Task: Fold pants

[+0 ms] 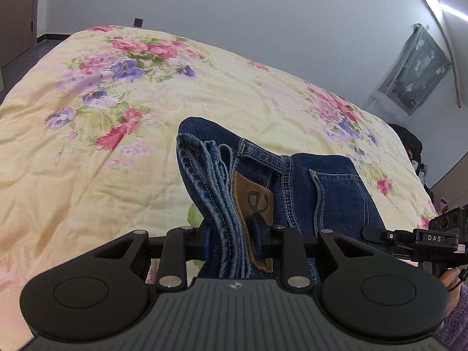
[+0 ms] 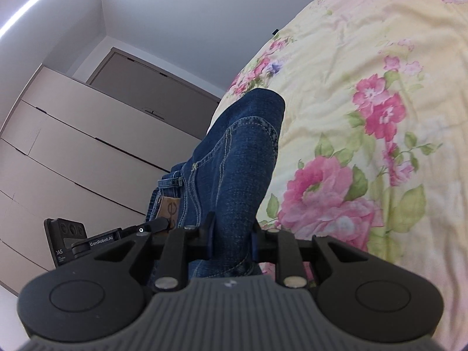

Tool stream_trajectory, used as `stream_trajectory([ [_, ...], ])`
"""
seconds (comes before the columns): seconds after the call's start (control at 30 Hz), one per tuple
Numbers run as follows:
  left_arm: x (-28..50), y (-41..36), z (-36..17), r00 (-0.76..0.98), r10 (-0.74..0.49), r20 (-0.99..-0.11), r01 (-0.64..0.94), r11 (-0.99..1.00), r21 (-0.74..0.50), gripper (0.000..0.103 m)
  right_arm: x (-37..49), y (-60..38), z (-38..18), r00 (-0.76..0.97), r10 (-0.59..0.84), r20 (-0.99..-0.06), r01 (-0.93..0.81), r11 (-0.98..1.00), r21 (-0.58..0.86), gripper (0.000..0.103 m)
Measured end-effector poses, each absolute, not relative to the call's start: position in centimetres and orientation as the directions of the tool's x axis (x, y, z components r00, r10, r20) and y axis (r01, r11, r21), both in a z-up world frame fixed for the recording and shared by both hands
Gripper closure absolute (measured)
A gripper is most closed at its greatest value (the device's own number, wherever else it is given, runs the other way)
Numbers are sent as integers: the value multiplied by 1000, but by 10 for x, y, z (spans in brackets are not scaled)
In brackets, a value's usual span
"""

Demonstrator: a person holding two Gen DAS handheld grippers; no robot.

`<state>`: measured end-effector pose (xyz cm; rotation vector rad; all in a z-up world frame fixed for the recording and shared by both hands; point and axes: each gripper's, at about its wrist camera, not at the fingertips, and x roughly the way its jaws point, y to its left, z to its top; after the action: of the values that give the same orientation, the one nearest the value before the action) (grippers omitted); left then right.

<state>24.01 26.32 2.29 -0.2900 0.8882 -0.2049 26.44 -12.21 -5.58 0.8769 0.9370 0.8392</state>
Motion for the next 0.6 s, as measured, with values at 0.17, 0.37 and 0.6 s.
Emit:
stream_trajectory([
  [0.17,266,282,-13,625,-304,-719,16,926,-378,74,285,-98,-73,350,875,-334,-199,418,886,85],
  [0.37,302,284,-59,615,-351,-707,26,904,-426,74,319,-99,-99,361,847,-390,-175,472,864,85],
  [0.6,327,283,-117,574,-364,-733,14,900,-435,73,344,-102,-150,344,820,-457,-102,517,850,85],
])
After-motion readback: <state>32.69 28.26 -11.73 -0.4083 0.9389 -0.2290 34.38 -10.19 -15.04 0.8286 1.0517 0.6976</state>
